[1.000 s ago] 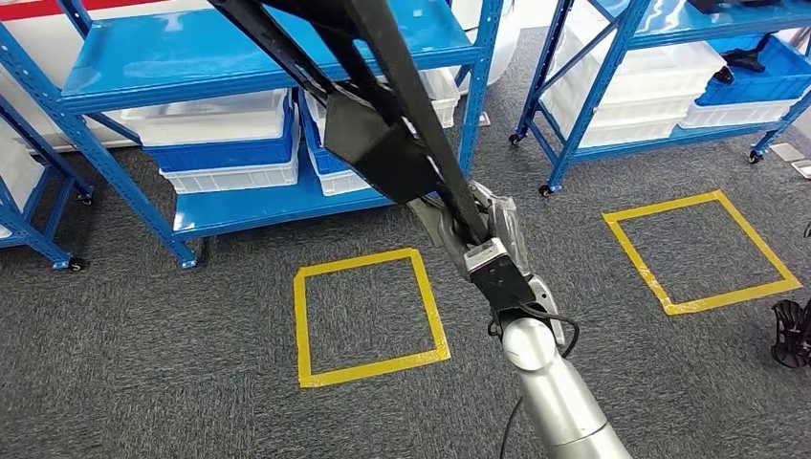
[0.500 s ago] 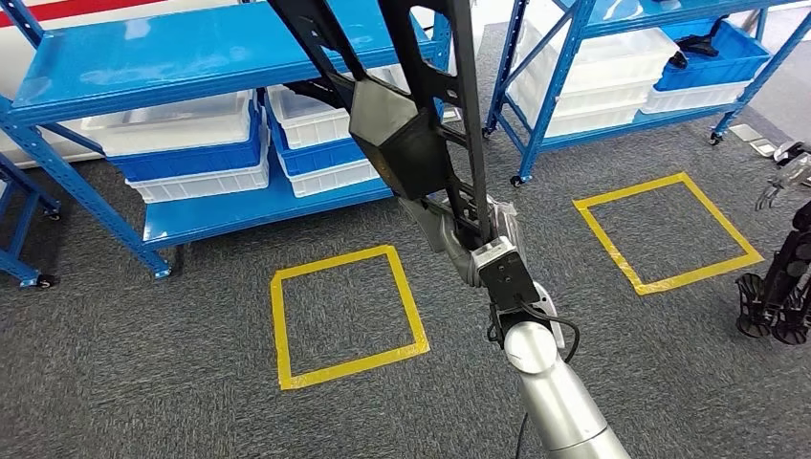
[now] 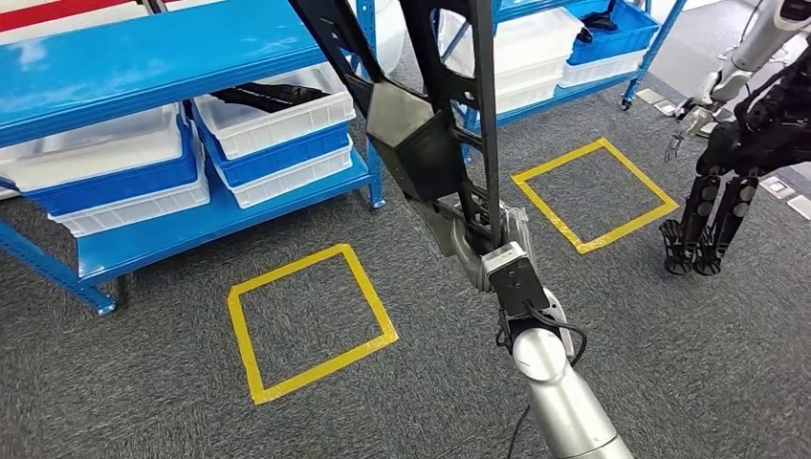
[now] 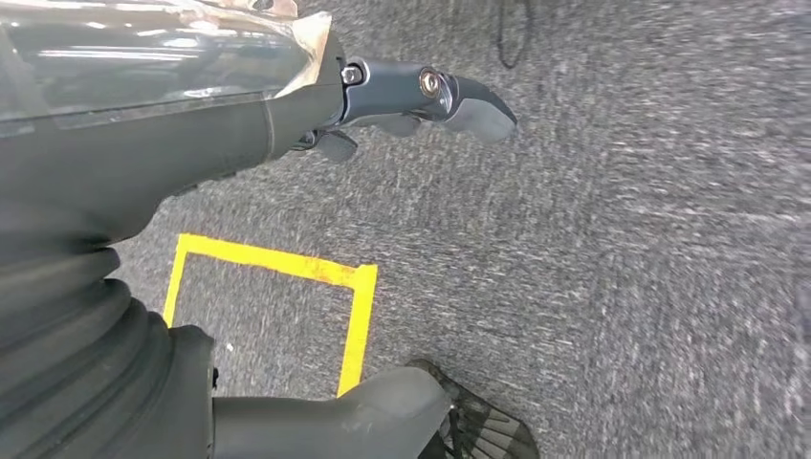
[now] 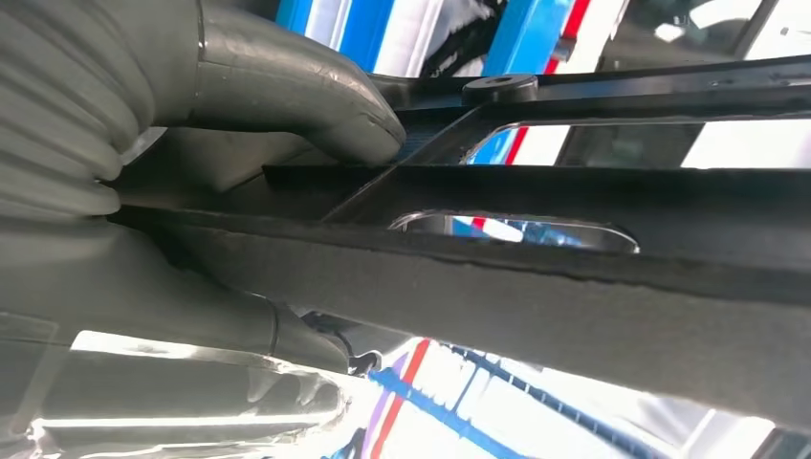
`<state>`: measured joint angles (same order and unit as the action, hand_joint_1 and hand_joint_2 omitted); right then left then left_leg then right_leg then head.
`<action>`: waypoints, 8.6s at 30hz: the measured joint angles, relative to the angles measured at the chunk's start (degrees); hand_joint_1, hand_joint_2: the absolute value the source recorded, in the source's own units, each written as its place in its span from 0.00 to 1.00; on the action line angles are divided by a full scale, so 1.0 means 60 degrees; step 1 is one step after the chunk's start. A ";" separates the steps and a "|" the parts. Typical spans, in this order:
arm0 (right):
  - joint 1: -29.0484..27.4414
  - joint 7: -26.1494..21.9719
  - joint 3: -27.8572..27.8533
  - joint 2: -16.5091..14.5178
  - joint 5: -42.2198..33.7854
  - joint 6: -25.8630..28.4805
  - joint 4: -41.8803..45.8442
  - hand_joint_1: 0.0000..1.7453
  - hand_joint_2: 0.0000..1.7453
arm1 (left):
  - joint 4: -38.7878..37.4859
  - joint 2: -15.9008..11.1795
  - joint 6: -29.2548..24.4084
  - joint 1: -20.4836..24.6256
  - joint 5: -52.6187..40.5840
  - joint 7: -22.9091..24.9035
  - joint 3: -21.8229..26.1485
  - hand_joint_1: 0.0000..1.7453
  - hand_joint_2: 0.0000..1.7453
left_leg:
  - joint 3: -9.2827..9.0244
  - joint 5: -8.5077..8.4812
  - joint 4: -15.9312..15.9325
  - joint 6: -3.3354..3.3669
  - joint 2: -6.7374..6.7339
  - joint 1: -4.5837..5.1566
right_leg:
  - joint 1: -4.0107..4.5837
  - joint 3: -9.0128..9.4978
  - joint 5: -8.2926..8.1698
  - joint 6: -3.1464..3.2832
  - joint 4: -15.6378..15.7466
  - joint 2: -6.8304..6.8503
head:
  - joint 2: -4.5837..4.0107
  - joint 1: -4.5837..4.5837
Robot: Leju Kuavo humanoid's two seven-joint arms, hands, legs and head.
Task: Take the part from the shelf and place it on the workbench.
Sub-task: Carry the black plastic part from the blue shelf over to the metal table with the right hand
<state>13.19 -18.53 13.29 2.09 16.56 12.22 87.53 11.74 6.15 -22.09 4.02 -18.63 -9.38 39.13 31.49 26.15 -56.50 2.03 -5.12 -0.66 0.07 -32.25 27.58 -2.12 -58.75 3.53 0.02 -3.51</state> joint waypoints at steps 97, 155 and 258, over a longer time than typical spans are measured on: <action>0.0445 0.0193 -0.0220 -0.0384 0.0198 -0.0134 -0.0351 1.00 1.00 | 0.0007 0.0099 -0.0234 0.0027 -0.0032 0.0279 0.0293 0.00 1.00 | -0.0162 0.0452 -0.0252 -0.0272 -0.0161 -0.0009 | -0.0210 -0.0302 -0.0466 0.0125 0.0270 -0.0277 | 0.0000 0.0010; 0.1188 0.0430 0.0066 -0.0492 0.1157 0.0488 -0.0967 1.00 1.00 | 0.0005 0.0186 -0.0214 0.0004 0.0092 0.0263 0.0723 0.00 1.00 | 0.0037 0.0032 -0.0013 -0.0126 -0.0051 0.0069 | -0.0162 -0.0203 -0.0437 -0.0134 0.0354 0.0142 | 0.0000 -0.0074; 0.1875 0.3802 0.0367 0.2442 1.1602 0.2651 -0.1151 1.00 1.00 | 0.0007 0.0184 0.1854 -0.0057 -0.0791 -0.0460 0.0862 0.00 1.00 | 0.0364 -0.0074 -0.0212 -0.0084 0.0889 0.0094 | -0.0074 -0.0276 -0.0498 0.0257 0.0265 -0.0804 | 0.0000 -0.0030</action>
<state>24.44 4.28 15.50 16.74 86.17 28.12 80.63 11.78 7.26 -10.97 3.67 -23.38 -12.14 44.30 33.68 25.70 -57.77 1.53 0.21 -0.09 -0.38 -33.91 24.60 -0.57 -57.16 -1.29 0.02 -3.69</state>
